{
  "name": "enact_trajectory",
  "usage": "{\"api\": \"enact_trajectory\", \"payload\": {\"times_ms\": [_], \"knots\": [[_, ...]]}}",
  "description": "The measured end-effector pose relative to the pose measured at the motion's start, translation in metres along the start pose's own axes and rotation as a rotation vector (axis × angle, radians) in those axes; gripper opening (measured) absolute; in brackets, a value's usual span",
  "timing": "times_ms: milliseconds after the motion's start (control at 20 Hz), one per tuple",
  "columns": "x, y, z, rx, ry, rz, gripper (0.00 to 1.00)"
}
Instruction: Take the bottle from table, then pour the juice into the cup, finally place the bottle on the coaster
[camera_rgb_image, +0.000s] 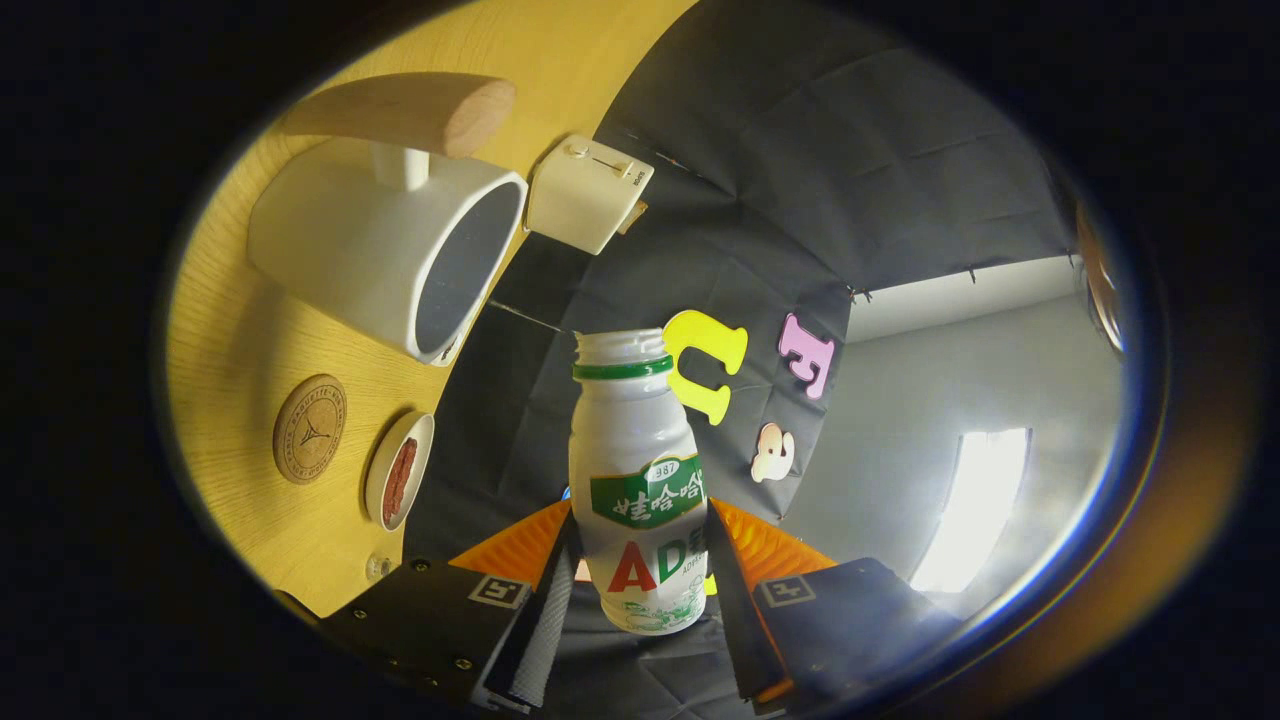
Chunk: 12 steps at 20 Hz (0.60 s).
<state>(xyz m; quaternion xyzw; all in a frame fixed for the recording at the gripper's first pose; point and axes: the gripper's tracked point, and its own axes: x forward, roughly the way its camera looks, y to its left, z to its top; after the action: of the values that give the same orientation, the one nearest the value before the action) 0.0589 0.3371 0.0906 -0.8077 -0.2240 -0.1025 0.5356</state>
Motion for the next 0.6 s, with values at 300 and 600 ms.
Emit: {"api": "enact_trajectory", "payload": {"times_ms": [300,600], "knots": [[0.0013,-0.0046,0.0019,-0.041,-0.022,-0.013,0.68],[0.0034,-0.0006,-0.0025,0.049,0.008,0.004,0.68]]}}
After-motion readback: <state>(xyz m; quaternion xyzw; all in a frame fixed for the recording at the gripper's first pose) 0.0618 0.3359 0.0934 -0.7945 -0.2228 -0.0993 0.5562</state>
